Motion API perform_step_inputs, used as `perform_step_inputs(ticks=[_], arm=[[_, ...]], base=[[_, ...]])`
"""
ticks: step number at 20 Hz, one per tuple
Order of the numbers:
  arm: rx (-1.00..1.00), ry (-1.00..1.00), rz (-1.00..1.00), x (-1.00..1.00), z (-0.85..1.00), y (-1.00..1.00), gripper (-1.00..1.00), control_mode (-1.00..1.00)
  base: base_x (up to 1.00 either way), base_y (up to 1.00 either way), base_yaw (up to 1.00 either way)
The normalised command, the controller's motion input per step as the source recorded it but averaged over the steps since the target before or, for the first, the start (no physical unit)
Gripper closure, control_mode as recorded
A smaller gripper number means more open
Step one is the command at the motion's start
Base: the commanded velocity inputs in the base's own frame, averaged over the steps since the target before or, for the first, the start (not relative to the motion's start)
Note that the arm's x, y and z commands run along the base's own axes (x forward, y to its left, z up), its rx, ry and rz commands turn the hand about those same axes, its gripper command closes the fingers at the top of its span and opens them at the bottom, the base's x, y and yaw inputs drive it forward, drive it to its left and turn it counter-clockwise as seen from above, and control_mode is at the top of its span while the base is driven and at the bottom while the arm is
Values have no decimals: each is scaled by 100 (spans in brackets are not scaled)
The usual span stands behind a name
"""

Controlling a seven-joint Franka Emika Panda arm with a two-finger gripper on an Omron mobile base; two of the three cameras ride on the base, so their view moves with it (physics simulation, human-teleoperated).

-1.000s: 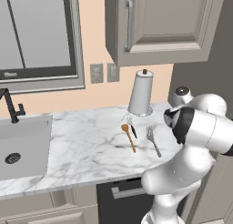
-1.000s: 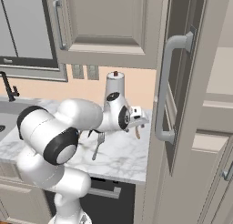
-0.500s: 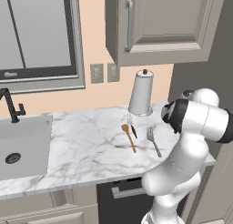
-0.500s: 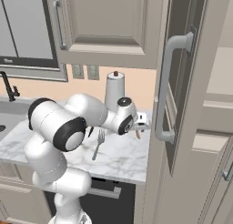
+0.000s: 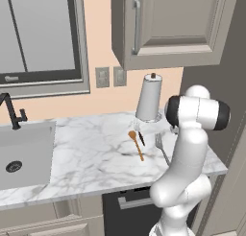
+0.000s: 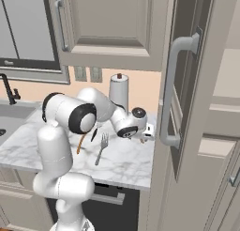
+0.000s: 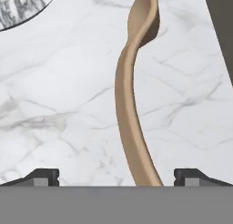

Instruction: Organize the utensils by type. Pick up the wooden spoons from the counter and place them in the open cabinet. Then pick up the metallic utensils from the counter and place them in the open drawer.

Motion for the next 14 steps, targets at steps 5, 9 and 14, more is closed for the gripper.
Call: perform_step_inputs(ticks=[5, 9, 14], arm=[[13, 13, 0, 51, -64, -5, 100, -100], [13, 18, 0, 45, -66, -1, 100, -100], [18, 19, 0, 30, -54, -1, 100, -100]], base=[[0, 0, 0], [0, 0, 0], [0, 0, 0]])
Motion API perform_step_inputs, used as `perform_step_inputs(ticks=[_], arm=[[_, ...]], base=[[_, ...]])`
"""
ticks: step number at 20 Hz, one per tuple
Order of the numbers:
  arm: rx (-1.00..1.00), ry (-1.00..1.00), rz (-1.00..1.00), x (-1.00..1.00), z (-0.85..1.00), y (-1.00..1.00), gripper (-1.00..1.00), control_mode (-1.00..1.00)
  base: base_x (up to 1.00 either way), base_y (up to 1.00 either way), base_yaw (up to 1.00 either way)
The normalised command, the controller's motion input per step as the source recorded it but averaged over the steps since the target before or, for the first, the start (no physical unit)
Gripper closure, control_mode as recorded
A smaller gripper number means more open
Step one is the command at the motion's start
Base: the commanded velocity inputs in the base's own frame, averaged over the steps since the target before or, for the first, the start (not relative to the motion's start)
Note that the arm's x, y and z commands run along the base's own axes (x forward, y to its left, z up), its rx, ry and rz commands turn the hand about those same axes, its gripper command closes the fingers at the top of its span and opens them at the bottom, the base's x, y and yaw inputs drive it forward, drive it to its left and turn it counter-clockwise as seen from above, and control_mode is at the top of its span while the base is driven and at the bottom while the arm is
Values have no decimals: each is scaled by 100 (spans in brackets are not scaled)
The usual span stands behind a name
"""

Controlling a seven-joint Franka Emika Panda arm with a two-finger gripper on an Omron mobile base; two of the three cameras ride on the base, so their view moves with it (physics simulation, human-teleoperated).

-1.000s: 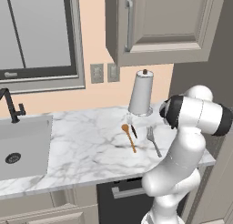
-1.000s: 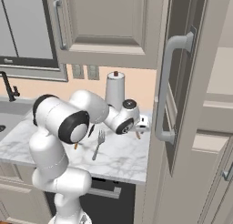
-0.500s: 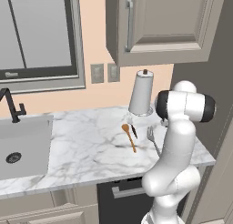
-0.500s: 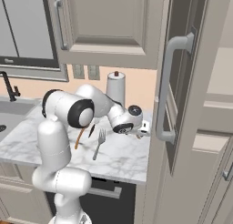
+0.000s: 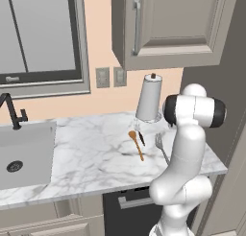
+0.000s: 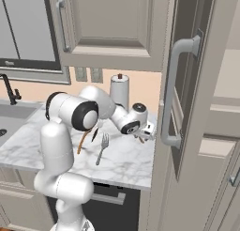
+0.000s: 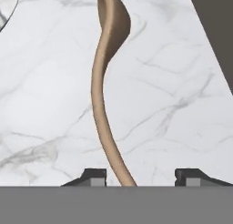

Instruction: Organize the utensils by type. Pick up the wooden spoons from the counter and place them in the open cabinet. Then pick up the metallic utensils from the counter and place them in the open drawer.

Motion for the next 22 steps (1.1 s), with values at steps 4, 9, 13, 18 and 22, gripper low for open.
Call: perform_step_inputs(ticks=[4, 9, 13, 18, 22], arm=[[21, 12, 3, 1, -25, 0, 100, -100], [17, 0, 9, -6, 0, 0, 100, -100], [14, 0, 11, -14, 0, 0, 100, -100], [3, -9, 10, -66, 37, 7, 100, -100], [-16, -12, 7, -79, 87, 55, 100, -100]], base=[[0, 0, 0], [0, 0, 0], [0, 0, 0], [0, 0, 0], [0, 0, 0]])
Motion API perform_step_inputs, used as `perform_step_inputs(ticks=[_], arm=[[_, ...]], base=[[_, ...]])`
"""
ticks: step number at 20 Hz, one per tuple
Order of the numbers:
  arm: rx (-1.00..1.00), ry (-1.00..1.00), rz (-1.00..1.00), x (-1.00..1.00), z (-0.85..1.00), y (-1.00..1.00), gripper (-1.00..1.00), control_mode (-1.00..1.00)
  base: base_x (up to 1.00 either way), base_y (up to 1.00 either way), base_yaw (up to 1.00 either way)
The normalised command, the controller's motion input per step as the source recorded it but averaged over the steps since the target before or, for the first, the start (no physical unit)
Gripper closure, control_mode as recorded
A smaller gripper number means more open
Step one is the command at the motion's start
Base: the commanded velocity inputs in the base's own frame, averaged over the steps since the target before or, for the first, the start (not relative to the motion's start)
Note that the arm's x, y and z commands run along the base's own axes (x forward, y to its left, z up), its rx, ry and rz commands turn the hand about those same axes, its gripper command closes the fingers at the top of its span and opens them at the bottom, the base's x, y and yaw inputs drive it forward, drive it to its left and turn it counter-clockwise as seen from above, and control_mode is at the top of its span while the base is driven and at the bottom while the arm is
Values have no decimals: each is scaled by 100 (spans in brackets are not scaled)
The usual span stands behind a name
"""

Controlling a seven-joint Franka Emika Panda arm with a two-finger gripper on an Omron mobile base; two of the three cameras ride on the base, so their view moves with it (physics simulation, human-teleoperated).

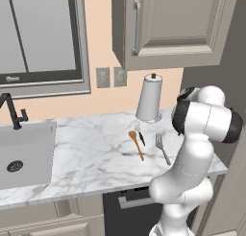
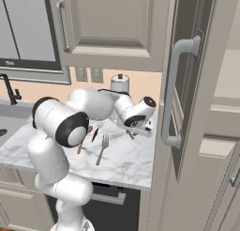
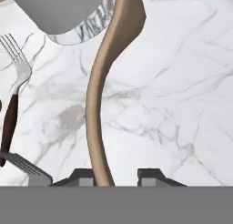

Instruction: Organize the utensils by type. Pick up the wooden spoons from the counter and place them in the open cabinet. Then pick up the metallic utensils from the counter and place them in the open drawer.

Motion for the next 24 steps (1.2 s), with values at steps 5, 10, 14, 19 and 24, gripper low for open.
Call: perform_step_inputs(ticks=[5, 10, 14, 19, 24], arm=[[-44, -12, 1, -81, 76, 100, 100, -100], [-36, -20, 2, -97, 80, 98, 100, -100], [-4, -16, 0, -100, 100, 46, 100, -100], [0, -16, 0, -100, 100, 7, 100, -100], [0, -17, 0, -100, 100, 7, 100, -100]], base=[[0, 0, 0], [0, 0, 0], [0, 0, 0], [0, 0, 0], [0, 0, 0]])
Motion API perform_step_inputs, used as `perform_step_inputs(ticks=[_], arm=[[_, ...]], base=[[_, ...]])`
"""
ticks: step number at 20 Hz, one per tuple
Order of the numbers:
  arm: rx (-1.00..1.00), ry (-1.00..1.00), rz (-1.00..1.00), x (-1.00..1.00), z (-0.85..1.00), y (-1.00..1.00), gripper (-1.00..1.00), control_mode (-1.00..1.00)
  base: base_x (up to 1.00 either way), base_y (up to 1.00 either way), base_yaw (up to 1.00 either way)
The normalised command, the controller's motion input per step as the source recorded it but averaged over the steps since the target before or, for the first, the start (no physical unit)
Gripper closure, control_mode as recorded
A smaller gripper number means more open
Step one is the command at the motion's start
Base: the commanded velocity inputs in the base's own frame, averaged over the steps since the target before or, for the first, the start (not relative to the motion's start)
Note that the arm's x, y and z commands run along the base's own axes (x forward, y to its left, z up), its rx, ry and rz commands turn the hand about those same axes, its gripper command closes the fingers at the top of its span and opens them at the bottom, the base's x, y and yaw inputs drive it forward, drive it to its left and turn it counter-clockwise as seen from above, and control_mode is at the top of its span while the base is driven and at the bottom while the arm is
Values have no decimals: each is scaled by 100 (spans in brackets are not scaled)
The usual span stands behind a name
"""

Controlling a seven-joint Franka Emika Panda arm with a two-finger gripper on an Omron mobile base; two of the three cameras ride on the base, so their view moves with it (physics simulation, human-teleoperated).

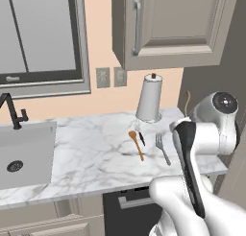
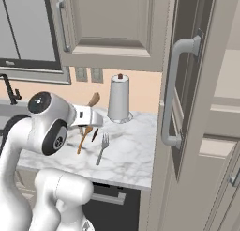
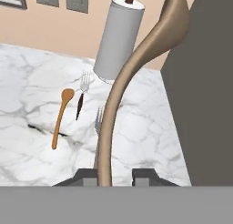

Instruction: Organize the utensils by type. Pick up the wooden spoons from the counter and place them in the open cabinet. Then pick up the metallic utensils from the counter and place them in the open drawer.

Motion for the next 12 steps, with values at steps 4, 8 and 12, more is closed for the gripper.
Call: perform_step_inputs(ticks=[4, 8, 12], arm=[[0, 0, 6, -94, 93, 38, 100, -100], [4, 4, 5, -64, 25, 68, 100, -100], [15, 3, 11, -56, -23, 55, 100, -100]], base=[[0, 0, 0], [0, 0, 0], [0, 0, 0]])
